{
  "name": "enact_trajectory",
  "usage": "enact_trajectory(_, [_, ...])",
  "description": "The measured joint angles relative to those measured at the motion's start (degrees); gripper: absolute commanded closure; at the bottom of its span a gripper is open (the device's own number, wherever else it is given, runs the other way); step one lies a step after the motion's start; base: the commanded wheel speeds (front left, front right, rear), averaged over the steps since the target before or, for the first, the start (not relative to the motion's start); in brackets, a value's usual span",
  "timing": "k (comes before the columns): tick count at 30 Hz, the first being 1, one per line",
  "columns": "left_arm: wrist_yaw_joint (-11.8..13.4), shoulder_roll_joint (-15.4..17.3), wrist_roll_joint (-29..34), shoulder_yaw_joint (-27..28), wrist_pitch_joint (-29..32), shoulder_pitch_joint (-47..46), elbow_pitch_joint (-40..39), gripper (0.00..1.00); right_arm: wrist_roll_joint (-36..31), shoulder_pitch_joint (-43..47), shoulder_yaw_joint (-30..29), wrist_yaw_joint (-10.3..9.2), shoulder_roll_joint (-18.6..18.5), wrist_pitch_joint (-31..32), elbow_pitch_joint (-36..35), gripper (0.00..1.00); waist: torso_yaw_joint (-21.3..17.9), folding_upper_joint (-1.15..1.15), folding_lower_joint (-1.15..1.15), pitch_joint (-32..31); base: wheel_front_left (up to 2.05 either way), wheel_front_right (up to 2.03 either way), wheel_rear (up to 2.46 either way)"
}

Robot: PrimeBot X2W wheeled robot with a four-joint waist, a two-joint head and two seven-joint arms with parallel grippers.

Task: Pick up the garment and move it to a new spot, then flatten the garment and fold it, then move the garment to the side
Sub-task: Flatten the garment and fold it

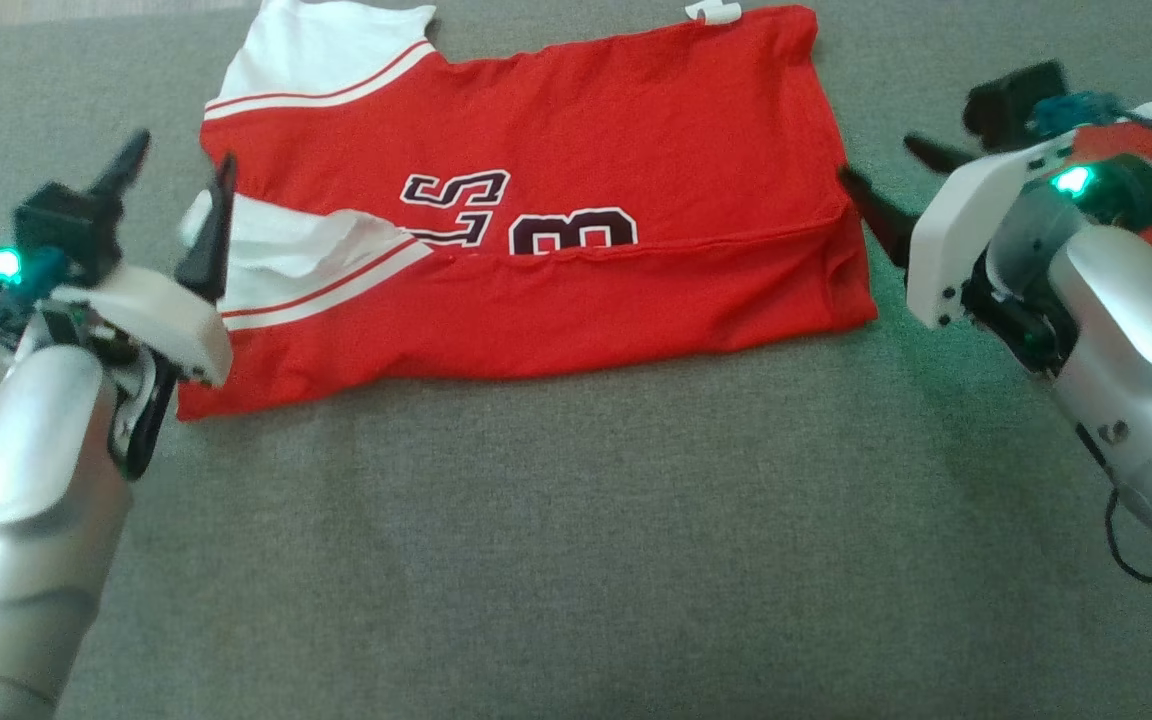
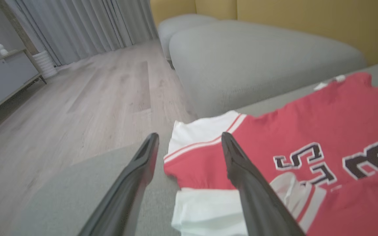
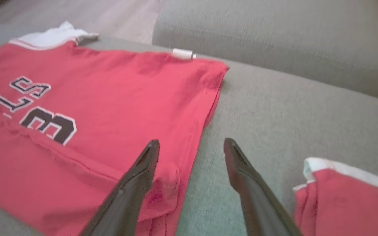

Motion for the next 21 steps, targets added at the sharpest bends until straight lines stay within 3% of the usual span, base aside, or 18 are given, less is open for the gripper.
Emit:
enact_trajectory(5, [3.1,-3.3,-3.2,4.8,-8.8,-1.8,1.0,0.0,-2.0,-0.7,-3.9,0.0,2.8,-12.1,3.6,0.0,0.3,0.0,-0.01,-1.2,0.0,0.0,0.0])
enact_trajectory(10, [5.7,-5.7,-5.5,11.1,-11.2,0.1,-4.1,0.0,-4.9,-0.2,-9.5,0.0,5.3,-25.7,6.2,0.0,0.6,0.0,-0.01,-3.7,0.0,0.0,0.0])
enact_trajectory(15, [8.2,-9.3,-3.1,18.5,-11.6,10.3,-17.7,0.0,-9.2,5.6,-20.5,0.0,8.8,-28.7,5.2,0.0,0.7,0.0,-0.02,-6.6,0.0,0.0,0.0])
enact_trajectory(21, [8.8,-14.5,3.5,21.3,-11.5,26.5,-24.5,0.0,-24.0,20.8,-37.1,0.0,14.8,-28.8,-9.4,0.0,0.3,0.0,-0.02,-9.6,0.0,0.0,0.0])
